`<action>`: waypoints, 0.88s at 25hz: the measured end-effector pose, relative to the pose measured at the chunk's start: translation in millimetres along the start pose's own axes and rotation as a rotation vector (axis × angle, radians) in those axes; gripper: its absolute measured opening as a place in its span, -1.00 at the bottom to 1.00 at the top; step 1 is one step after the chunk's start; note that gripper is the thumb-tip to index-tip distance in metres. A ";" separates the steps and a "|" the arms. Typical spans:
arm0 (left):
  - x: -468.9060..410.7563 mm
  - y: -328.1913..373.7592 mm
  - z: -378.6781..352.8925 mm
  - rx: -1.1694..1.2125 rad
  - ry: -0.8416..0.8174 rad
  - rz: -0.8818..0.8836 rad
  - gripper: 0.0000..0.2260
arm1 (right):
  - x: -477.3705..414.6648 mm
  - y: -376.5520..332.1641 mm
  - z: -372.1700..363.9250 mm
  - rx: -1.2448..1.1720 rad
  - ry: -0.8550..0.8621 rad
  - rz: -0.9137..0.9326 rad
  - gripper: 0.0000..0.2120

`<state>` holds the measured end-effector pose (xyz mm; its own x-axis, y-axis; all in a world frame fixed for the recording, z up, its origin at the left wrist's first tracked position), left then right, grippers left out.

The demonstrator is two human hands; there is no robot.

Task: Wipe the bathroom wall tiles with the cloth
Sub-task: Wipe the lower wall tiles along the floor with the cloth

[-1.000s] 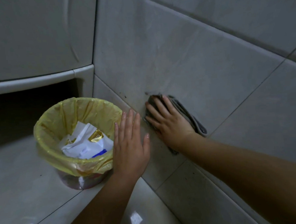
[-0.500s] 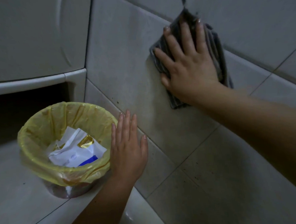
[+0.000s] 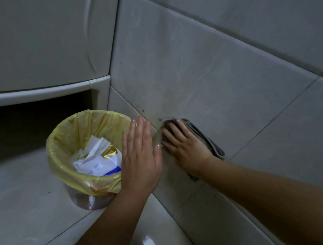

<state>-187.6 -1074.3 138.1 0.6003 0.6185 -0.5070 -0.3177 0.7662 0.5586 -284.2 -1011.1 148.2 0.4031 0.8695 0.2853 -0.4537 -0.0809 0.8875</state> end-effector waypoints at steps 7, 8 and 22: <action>2.9 21.3 -6.1 -0.005 -0.034 -0.080 -0.47 | 27.9 138.2 65.4 -0.089 0.320 -0.435 -0.44; 3.3 21.0 -6.8 0.000 -0.040 -0.078 -0.47 | 17.4 144.6 69.2 -0.097 0.273 -0.452 -0.42; 25.3 25.6 -5.6 -0.074 -0.089 -0.118 -0.47 | 86.7 -17.9 -36.5 -0.118 0.196 -0.087 -0.48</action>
<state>-184.6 -1038.1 135.9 0.6982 0.5083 -0.5042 -0.2922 0.8452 0.4474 -270.1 -916.5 143.8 0.2884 0.9495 0.1237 -0.5185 0.0462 0.8538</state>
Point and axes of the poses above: each hand's wrist, its own x-axis away from the middle knuckle, its own z-axis out of the back of the hand, y = z × x, the point moved 8 cm from there along -x, towards the middle knuckle, and after that the axes turned 12 degrees about -y, right-handed, at the moved point
